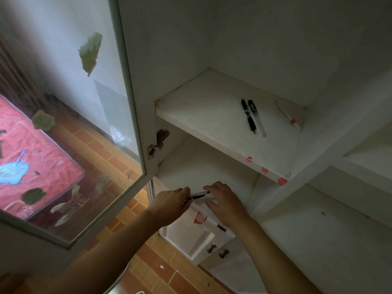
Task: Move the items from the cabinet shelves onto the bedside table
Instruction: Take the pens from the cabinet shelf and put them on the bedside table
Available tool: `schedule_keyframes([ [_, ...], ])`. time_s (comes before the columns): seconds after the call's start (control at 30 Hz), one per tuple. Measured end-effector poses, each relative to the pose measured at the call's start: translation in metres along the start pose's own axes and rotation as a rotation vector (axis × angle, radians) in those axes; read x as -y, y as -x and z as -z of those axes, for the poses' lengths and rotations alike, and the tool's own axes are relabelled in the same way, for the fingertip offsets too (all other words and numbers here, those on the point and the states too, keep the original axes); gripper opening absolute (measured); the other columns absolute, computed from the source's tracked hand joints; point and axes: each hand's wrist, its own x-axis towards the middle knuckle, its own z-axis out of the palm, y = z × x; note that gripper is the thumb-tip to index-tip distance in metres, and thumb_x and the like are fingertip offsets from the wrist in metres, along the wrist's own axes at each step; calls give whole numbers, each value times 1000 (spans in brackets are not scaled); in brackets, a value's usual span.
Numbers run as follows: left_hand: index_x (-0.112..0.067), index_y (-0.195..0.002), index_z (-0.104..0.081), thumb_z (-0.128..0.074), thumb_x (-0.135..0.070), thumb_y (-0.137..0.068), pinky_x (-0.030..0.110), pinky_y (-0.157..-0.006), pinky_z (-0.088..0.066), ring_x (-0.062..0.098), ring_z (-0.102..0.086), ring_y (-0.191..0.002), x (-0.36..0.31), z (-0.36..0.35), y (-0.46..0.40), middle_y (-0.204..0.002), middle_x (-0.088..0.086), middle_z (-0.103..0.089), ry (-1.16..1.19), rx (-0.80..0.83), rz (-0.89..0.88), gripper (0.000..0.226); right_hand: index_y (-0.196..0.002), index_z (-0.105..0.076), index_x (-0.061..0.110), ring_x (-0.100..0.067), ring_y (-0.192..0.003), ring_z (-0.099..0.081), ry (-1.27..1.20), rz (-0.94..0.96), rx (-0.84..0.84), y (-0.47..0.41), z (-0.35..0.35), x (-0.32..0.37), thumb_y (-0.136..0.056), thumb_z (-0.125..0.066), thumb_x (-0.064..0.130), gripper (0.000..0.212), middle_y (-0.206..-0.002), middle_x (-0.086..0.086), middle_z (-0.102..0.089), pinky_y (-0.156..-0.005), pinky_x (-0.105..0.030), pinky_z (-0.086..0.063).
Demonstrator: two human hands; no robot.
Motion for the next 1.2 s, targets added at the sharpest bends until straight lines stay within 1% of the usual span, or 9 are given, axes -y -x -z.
schedule_keyframes([
  [0.2,-36,-99,-38,-43,-47,-103,17,-49,-28,5,-49,-56,5,44,14,-73,-15,-50,33,-57,51,13,-151,-46,31,-8,-128,-44,20,54,-36,1,32,34,-103,-57,45,51,-142,12,-48,-107,-31,-45],
  [0.27,-34,-101,-41,-41,-48,-102,19,-49,-31,5,-51,-57,8,62,18,-74,-13,-55,5,-90,43,15,-151,-46,30,-8,-127,-45,38,90,-48,2,45,47,-103,-55,48,52,-141,12,-48,-106,-32,-45],
  [0.5,-34,-103,-42,-41,-56,-103,15,-53,-38,3,-52,-57,1,129,27,-76,-15,-53,-85,-177,9,22,-145,-48,28,-8,-123,-45,159,186,-126,5,92,97,-102,-47,56,51,-138,11,-49,-101,-25,-42],
  [0.6,-36,-100,-40,-42,-58,-102,14,-54,-34,2,-50,-59,-3,163,28,-74,-18,-45,-106,-224,-24,22,-142,-48,29,-5,-120,-45,173,203,-165,12,114,116,-101,-41,63,53,-135,13,-48,-99,-25,-44],
  [0.67,-36,-100,-40,-42,-59,-101,14,-54,-33,2,-49,-59,-5,183,28,-76,-17,-48,-138,-265,-44,23,-141,-47,31,-3,-120,-45,147,228,-202,17,130,128,-100,-38,65,54,-134,17,-46,-98,-24,-45],
  [0.77,-35,-99,-40,-40,-59,-102,24,-59,-48,7,-57,-64,-11,208,23,-83,-13,-60,-162,-327,-68,24,-143,-49,29,-1,-120,-45,149,249,-288,20,157,140,-101,-37,63,55,-134,19,-46,-96,-23,-45],
  [0.87,-35,-96,-36,-38,-59,-102,30,-58,-48,14,-56,-62,-19,225,9,-83,-10,-62,-188,-387,-80,25,-146,-52,26,-7,-126,-46,178,195,-354,16,182,139,-101,-36,62,59,-139,14,-49,-101,-30,-45],
  [1.0,-32,-96,-42,-39,-58,-101,36,-60,-52,22,-61,-68,-30,234,-22,-86,-7,-62,-173,-439,-112,27,-150,-49,24,-16,-135,-43,271,28,-383,4,200,124,-104,-43,57,57,-150,5,-46,-108,-41,-41],
  [1.2,-26,-101,-50,-43,-56,-99,33,-57,-39,27,-66,-77,-37,228,-73,-90,-1,-67,-166,-426,-133,31,-154,-42,24,-21,-135,-41,349,-158,-406,-13,204,106,-104,-39,58,61,-153,2,-42,-109,-43,-38],
])
